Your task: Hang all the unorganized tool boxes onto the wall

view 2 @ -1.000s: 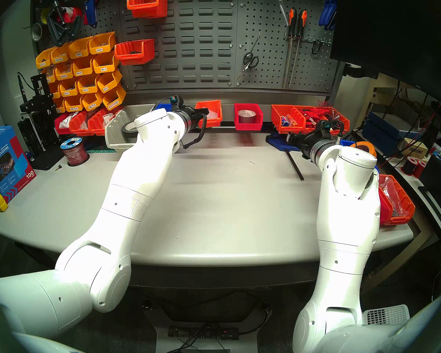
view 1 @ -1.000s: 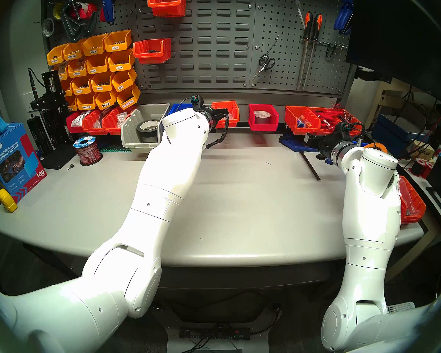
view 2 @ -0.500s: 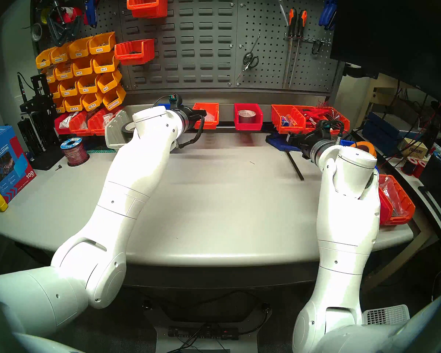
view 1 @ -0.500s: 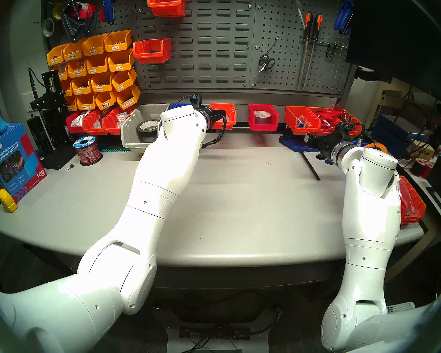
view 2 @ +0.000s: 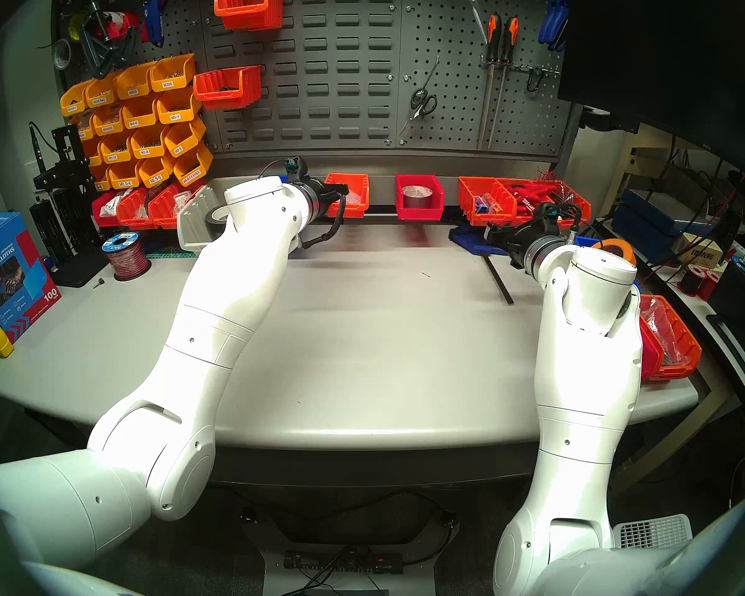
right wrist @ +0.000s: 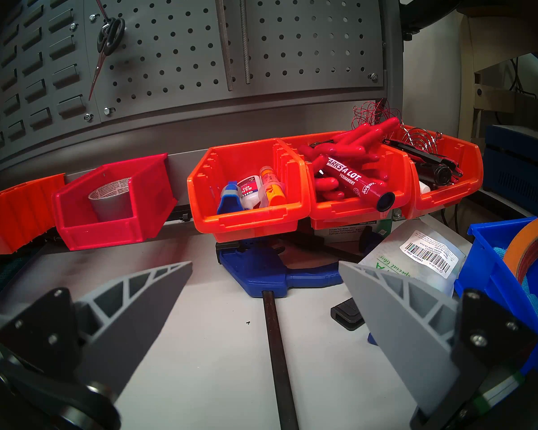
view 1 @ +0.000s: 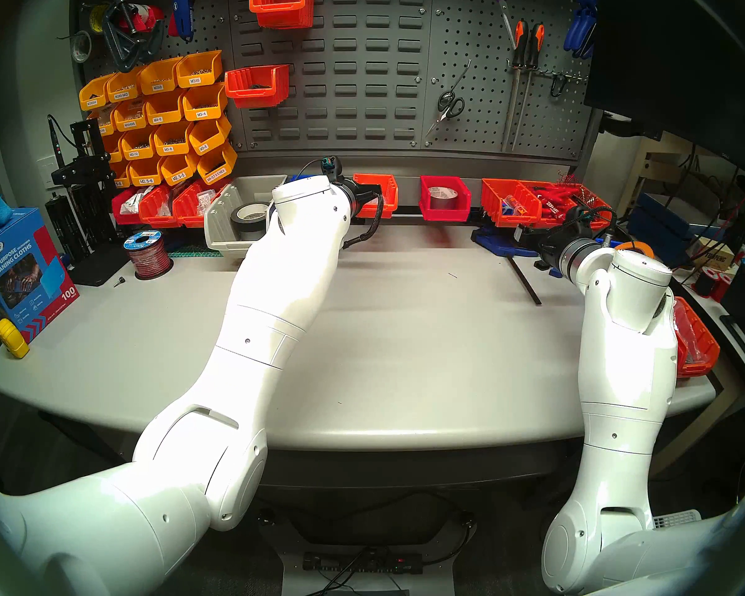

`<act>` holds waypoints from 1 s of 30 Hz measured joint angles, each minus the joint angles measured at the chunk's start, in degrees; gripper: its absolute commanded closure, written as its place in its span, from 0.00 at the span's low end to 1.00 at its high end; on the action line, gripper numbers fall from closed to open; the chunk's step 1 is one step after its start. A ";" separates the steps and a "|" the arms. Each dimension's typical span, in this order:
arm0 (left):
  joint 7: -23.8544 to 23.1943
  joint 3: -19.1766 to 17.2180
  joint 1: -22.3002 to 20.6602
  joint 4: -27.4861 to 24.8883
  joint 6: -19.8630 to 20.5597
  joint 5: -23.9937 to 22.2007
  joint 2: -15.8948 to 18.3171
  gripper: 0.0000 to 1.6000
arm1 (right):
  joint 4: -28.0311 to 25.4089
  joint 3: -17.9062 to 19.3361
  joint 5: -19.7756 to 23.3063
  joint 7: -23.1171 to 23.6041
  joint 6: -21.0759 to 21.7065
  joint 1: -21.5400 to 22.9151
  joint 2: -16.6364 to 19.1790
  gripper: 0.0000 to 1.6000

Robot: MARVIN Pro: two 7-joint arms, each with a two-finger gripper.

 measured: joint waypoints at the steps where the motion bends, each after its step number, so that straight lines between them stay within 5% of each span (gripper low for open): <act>1: 0.12 -0.06 0.00 0.00 0.01 0.00 -0.08 1.00 | 0.00 0.00 -0.01 0.01 0.00 0.00 -0.01 0.00; 4: 0.86 -0.40 0.00 0.00 0.15 -0.11 -0.51 0.57 | 0.00 0.01 -0.06 0.04 0.00 0.01 -0.03 0.00; 5: 1.07 -0.48 0.00 0.00 0.20 -0.19 -0.63 0.16 | 0.00 0.02 -0.07 0.06 0.00 0.01 -0.04 0.00; 6: 1.27 -0.56 0.00 -0.01 0.24 -0.27 -0.75 0.00 | 0.00 0.02 -0.09 0.07 0.00 0.01 -0.05 0.00; 30: 2.65 -1.30 0.02 -1.64 0.47 -2.80 -1.89 0.00 | 0.00 0.13 -0.39 0.33 0.03 0.06 -0.25 0.00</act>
